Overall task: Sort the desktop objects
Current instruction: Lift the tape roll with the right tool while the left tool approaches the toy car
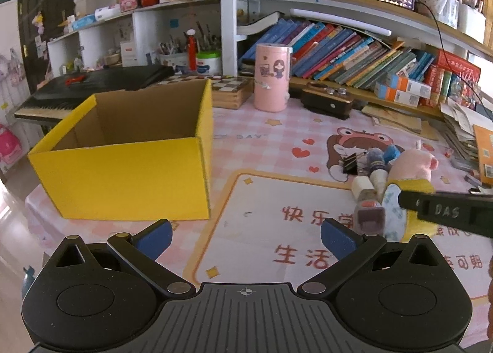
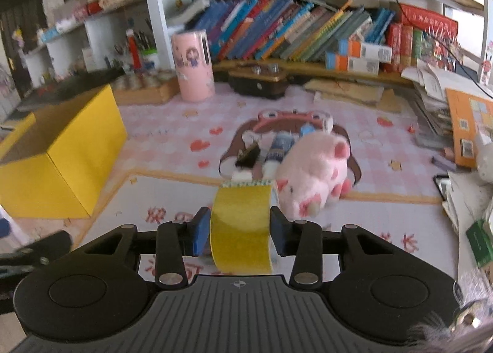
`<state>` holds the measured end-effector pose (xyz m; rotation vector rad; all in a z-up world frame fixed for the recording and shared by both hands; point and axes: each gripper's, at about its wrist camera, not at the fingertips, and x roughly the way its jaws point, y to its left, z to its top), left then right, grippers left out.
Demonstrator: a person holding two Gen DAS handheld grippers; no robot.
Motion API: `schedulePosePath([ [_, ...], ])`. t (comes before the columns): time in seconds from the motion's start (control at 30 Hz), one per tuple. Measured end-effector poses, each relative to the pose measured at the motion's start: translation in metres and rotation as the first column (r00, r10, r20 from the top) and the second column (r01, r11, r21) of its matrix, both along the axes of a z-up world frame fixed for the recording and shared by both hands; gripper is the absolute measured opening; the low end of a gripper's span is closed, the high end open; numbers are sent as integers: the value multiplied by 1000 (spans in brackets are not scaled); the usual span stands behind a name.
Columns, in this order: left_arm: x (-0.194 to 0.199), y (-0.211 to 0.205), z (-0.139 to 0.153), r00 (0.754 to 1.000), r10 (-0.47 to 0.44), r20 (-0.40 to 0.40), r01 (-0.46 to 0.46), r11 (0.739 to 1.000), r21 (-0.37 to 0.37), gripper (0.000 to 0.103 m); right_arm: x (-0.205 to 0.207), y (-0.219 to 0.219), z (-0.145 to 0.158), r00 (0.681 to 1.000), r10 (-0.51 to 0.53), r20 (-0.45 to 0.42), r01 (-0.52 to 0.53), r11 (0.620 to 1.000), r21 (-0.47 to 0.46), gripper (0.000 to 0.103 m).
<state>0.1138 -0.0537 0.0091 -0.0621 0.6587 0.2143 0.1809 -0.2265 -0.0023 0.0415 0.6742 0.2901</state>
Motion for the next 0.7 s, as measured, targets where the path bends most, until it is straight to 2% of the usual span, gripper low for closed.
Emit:
schedulePosePath([
  [0.17,14,-16,-2,1000,-21,-16,21,1000,-8,103,-3,-20,14,997,-4,80,1,999,37,38],
  [0.37,29,-40,-6,997,-66,-32,66,998,-2,103,-1,-50,25,986,-62,154,51,996,76,38],
  [0.5,38,-55,-9,995,-92,-46,92,996,-13,103,2,-71,24,983,-113,147,100,991,92,38],
  [0.7,51,-75,-16,991,-117,-72,115,993,-29,103,9,-103,13,981,-179,81,169,980,108,38],
])
